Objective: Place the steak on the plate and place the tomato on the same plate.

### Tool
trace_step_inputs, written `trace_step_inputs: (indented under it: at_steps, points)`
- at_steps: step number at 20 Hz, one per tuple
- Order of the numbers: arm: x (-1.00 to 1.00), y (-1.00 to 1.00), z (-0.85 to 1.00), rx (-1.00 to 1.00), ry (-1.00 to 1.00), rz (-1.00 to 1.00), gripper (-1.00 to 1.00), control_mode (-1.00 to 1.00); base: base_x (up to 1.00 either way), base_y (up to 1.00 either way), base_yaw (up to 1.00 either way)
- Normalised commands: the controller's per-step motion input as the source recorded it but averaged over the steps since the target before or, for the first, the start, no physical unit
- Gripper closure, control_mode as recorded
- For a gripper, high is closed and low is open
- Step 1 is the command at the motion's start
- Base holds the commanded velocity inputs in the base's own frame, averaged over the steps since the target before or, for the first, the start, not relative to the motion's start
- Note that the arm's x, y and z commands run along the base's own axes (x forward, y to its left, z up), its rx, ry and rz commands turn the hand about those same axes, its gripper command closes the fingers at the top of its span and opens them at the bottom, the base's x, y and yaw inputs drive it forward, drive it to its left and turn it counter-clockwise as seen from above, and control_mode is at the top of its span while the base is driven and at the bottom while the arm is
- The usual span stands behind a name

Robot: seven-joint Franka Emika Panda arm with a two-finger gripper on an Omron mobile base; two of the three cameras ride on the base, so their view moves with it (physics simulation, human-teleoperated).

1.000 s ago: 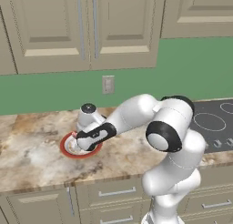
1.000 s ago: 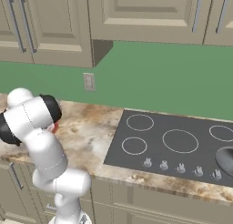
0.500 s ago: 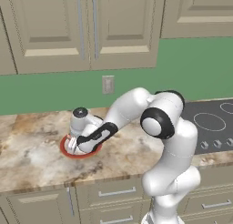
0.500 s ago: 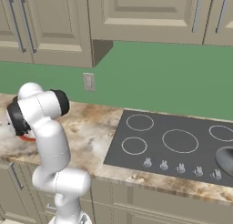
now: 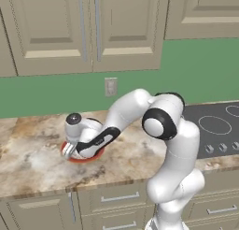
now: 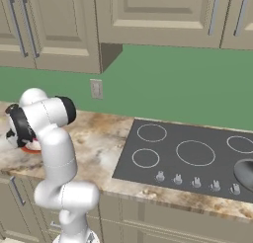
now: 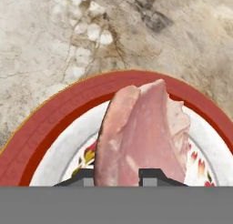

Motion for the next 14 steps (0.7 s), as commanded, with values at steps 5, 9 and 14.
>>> trace_step_inputs:
  at_steps: [5, 9, 14]
  points:
    - [-0.24, 0.05, -0.09, 0.00, 0.04, -0.21, 1.00, -1.00, 0.00, 0.00, 0.00]
    - [-0.07, 0.00, -0.11, 0.00, 0.05, -0.18, 1.00, -1.00, 0.00, 0.00, 0.00]
    - [0.00, 0.00, -0.13, 0.00, 0.11, -0.16, -1.00, -1.00, 0.00, 0.00, 0.00]
